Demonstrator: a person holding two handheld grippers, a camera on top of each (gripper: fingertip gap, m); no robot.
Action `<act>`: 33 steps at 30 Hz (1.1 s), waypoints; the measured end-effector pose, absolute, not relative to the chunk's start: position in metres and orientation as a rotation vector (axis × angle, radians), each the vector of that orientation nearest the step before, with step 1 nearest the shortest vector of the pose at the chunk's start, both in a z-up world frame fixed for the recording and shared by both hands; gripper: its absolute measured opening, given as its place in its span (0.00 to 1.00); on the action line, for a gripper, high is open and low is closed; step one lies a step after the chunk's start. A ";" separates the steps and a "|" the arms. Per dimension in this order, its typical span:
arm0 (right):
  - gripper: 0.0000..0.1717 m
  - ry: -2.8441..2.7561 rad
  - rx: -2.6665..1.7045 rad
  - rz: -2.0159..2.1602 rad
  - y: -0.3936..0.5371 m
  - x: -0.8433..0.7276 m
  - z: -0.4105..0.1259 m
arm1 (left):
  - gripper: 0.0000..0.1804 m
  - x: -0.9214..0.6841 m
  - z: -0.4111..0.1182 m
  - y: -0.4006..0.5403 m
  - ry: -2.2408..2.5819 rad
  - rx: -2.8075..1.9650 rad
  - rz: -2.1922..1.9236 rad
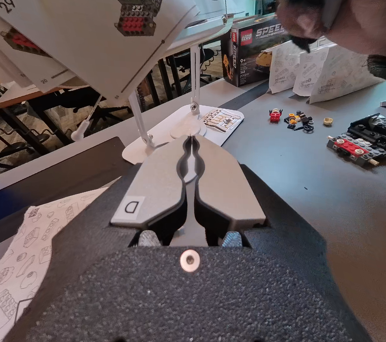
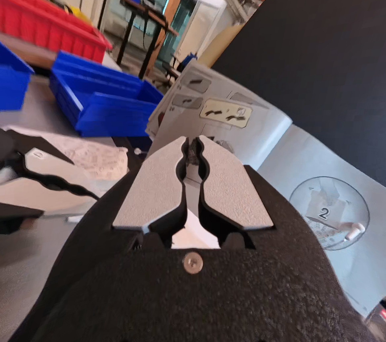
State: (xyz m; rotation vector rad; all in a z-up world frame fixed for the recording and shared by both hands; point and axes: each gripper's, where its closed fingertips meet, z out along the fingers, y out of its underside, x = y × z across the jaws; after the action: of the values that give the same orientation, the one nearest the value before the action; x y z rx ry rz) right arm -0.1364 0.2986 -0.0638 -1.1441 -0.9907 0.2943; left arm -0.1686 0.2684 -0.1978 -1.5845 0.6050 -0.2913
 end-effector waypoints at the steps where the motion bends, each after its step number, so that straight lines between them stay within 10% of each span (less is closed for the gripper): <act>1: 0.01 -0.956 -1.130 0.332 0.291 -0.130 -0.055 | 0.00 -0.168 -0.196 0.267 0.603 -1.584 -0.300; 7: 0.00 -0.876 -1.243 0.466 0.235 -0.052 -0.049 | 0.00 -0.160 -0.188 0.257 0.615 -1.577 -0.341; 18: 0.50 -1.376 -1.966 0.405 0.180 0.068 -0.268 | 0.04 -0.120 -0.179 0.232 0.761 -1.518 -0.477; 21: 0.36 -1.524 -1.954 0.300 0.187 0.067 -0.290 | 0.11 -0.099 -0.184 0.215 0.871 -1.521 -0.591; 33: 0.35 -2.110 -1.382 0.556 0.084 0.010 -0.279 | 0.39 -0.018 -0.275 0.080 1.710 -1.717 -0.943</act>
State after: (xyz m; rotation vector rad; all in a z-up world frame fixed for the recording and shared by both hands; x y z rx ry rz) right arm 0.0097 0.0843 -0.2787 -1.3817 -2.1104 0.5558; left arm -0.0184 0.0804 -0.2746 -1.7174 1.7097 -0.9433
